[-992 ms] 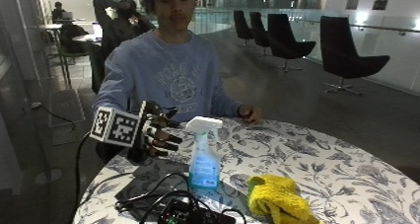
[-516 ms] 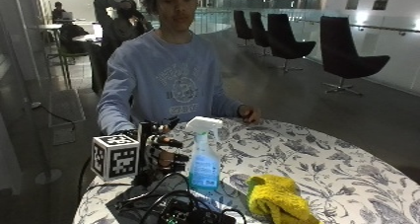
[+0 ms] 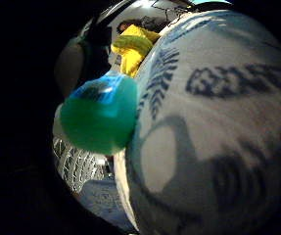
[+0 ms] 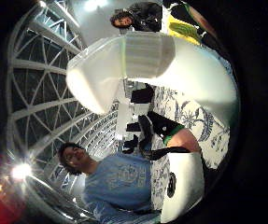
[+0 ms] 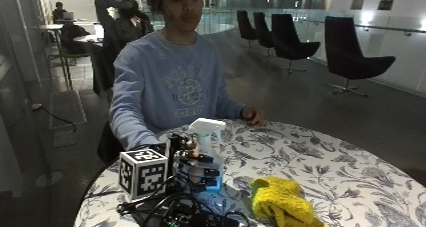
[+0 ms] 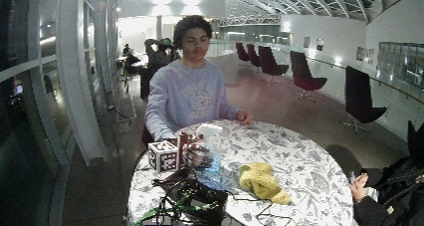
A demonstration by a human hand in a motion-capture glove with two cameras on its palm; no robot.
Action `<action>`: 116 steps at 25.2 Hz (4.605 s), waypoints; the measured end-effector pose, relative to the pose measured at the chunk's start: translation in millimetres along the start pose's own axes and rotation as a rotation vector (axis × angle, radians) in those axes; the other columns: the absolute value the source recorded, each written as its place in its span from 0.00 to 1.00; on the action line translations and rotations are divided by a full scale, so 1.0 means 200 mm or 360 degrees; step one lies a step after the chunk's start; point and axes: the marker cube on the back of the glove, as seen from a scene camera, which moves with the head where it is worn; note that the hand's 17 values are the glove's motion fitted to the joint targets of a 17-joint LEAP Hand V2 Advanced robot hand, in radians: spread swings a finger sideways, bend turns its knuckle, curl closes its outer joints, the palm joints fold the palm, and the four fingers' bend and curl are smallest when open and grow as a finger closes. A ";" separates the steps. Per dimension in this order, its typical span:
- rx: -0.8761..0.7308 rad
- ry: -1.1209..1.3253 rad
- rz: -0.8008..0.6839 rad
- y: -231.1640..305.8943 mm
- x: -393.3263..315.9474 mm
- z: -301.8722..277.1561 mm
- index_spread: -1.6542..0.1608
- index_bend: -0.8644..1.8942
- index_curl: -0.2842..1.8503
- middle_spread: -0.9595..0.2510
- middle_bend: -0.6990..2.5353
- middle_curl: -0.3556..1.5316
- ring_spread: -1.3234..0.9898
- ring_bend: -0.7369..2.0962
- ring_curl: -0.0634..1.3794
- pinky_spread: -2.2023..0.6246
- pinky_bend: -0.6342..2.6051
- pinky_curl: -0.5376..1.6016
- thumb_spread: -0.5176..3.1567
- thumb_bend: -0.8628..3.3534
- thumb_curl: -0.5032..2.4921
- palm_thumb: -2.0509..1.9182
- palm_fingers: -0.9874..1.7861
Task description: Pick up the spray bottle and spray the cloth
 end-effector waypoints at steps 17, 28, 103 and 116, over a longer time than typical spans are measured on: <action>0.0296 0.0255 -0.0130 -0.14 -0.07 0.09 0.74 0.36 0.25 0.74 0.30 0.39 0.55 0.45 0.29 0.83 0.30 0.41 0.37 0.21 0.32 0.76 0.73; 0.0079 0.0651 0.0141 -0.28 -0.41 -0.03 0.76 0.35 0.26 0.74 0.30 0.40 0.55 0.45 0.31 0.80 0.30 0.42 0.35 0.20 0.33 0.76 0.76; -0.0110 0.0336 0.0106 -0.40 -0.59 0.53 0.78 0.36 0.27 0.75 0.30 0.42 0.57 0.46 0.31 0.79 0.31 0.42 0.35 0.20 0.36 0.76 0.76; -0.0617 -0.0208 -0.0181 -0.25 -0.64 1.79 0.76 0.36 0.29 0.74 0.29 0.41 0.56 0.42 0.29 0.80 0.27 0.41 0.36 0.20 0.36 0.76 0.72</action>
